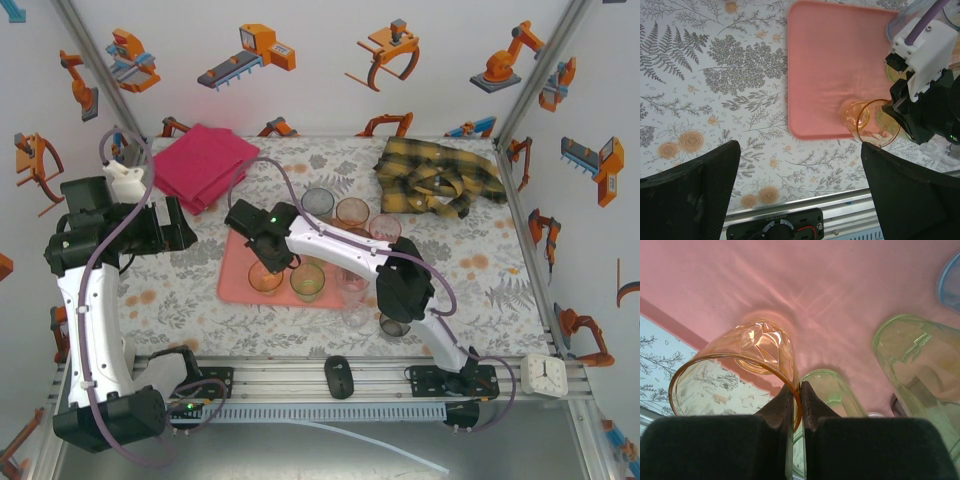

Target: Place the glasses into the tray

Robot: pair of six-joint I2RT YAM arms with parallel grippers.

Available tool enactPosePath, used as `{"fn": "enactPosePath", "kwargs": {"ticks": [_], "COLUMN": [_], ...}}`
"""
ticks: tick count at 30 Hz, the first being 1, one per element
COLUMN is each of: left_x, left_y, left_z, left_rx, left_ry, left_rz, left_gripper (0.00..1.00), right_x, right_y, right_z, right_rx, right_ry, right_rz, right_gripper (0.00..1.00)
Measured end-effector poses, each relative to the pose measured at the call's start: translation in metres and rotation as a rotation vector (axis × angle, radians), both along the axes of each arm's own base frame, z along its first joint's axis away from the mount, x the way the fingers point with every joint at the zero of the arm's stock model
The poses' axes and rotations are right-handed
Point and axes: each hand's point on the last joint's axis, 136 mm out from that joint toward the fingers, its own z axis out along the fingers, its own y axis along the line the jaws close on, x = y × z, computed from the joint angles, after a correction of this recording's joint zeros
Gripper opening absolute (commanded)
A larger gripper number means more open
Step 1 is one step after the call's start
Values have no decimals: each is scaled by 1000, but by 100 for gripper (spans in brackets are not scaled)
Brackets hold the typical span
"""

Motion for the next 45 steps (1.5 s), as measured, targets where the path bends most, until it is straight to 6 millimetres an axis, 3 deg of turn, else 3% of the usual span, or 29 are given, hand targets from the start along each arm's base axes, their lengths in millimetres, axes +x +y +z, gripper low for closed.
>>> {"fn": "enactPosePath", "kwargs": {"ticks": [12, 23, 30, 45], "left_x": [0, 0, 0, 0], "left_y": [0, -1, -1, -3], "left_z": [-2, -2, -2, -1], "left_rx": [-1, -7, -7, -12], "left_ry": [4, 4, 4, 3], "left_rz": [-1, -5, -5, -10], "left_gripper": [100, 100, 100, 100], "right_x": [-1, -2, 1, -1], "right_y": [-2, -4, -6, -10], "right_z": [-11, -18, -17, 30], "right_rx": [-5, -17, -25, 49], "right_ry": [7, 11, -4, -45], "right_rz": [-13, -14, -20, -22], "right_gripper": [14, 30, 35, 36]}}
